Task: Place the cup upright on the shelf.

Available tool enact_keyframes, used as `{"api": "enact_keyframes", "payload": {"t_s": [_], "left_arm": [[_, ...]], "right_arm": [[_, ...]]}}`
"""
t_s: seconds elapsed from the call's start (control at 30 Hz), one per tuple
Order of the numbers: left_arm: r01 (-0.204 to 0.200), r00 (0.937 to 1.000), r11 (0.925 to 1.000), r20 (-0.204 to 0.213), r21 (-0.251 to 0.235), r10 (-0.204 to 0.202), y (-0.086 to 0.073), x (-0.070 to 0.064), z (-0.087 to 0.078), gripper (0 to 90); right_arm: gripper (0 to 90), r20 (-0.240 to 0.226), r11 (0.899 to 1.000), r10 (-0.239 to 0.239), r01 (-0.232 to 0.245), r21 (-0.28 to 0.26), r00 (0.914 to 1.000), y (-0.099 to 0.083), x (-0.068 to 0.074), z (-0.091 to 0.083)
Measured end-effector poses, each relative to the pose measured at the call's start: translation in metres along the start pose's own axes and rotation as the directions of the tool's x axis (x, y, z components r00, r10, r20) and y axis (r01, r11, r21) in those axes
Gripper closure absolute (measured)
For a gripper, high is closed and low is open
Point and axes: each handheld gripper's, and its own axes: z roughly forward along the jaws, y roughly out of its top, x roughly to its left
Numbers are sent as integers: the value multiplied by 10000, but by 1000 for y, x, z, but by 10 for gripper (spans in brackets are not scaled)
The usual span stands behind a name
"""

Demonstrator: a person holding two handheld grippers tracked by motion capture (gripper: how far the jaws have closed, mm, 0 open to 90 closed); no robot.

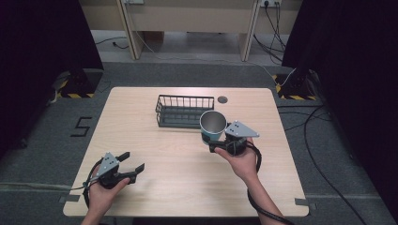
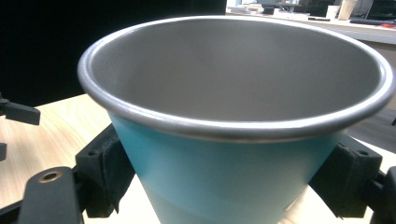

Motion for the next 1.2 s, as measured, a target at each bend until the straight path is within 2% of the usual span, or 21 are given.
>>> {"api": "enact_keyframes", "payload": {"t_s": [0.53, 1.2], "left_arm": [[-10, 10000, 10000, 22, 0, 10, 0, 0, 0, 195], [-8, 10000, 10000, 51, -25, 9, 0, 0, 0, 196]], "right_arm": [[182, 285, 9999, 107, -106, -30, 9995, 10, -5, 15], [183, 333, 9998, 174, -173, -17, 9993, 21, -8, 41]]}}
